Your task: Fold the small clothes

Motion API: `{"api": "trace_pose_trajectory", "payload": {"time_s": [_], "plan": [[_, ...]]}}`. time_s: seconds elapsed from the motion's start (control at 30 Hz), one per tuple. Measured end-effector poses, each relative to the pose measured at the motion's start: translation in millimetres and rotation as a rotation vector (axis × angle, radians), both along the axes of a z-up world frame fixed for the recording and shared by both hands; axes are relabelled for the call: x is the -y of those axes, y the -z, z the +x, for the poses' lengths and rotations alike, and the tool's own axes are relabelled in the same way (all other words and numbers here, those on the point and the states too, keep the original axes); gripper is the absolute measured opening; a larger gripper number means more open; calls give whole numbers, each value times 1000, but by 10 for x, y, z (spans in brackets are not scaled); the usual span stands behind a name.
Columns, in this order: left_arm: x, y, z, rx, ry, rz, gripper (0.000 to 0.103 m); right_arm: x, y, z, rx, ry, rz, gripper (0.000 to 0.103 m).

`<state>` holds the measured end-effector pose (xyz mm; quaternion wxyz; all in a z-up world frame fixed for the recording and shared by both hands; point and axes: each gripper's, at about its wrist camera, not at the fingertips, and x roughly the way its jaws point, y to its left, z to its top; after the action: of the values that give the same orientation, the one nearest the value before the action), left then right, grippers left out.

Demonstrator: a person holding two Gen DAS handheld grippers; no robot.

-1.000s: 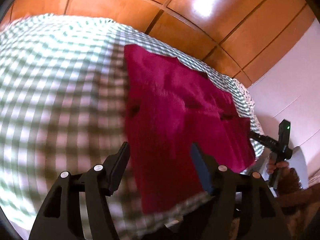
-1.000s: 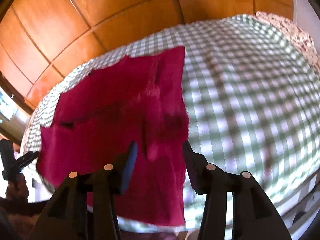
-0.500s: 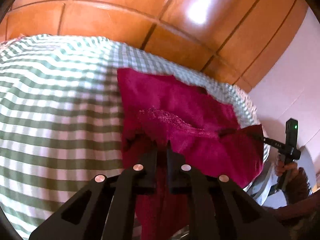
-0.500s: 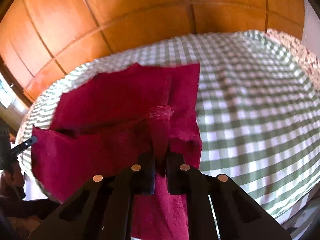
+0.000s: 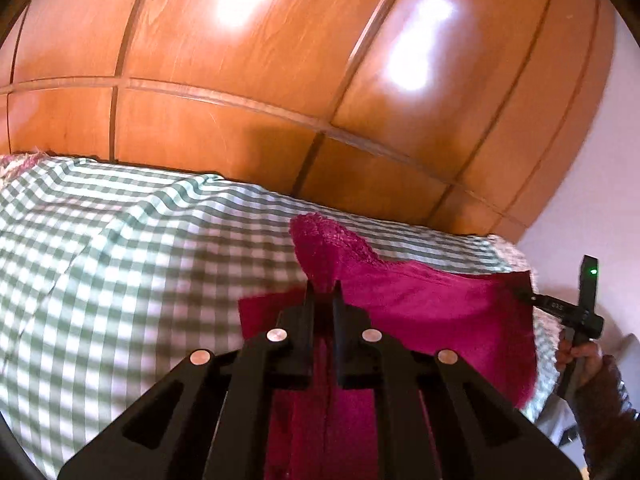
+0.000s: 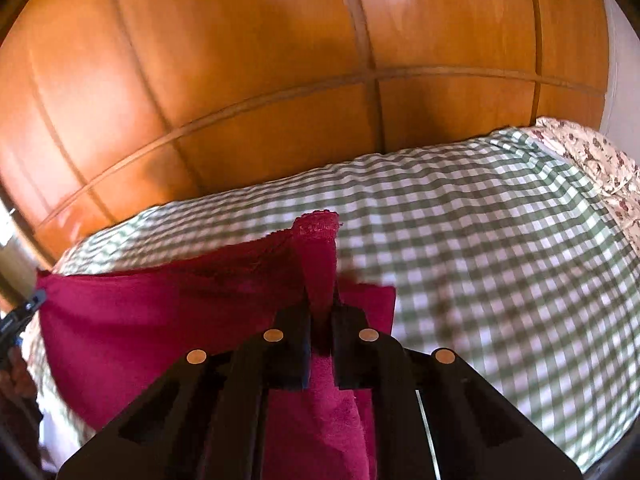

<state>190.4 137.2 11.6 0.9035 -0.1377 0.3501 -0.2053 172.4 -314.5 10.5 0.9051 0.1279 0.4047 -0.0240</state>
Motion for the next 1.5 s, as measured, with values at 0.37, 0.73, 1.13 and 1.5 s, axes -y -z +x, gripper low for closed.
{"api": "trace_pose_trajectory", "payload": {"time_s": [0.37,0.73,1.13,1.5], "plan": [[355,917,841,-219,-106,216,6,113,1027,663,-166,132,-73,6],[32,575,368,-184,-154,195,35,-162,496,214,-35,100,-112,73],[-477,833,-1098,-245,58,-103,49,-1072,826,-504,-36,-91,-91,84],[-207,1057,-1213,-254,101,74,11,-1008,937,-425,-43,-104,-81,87]]}}
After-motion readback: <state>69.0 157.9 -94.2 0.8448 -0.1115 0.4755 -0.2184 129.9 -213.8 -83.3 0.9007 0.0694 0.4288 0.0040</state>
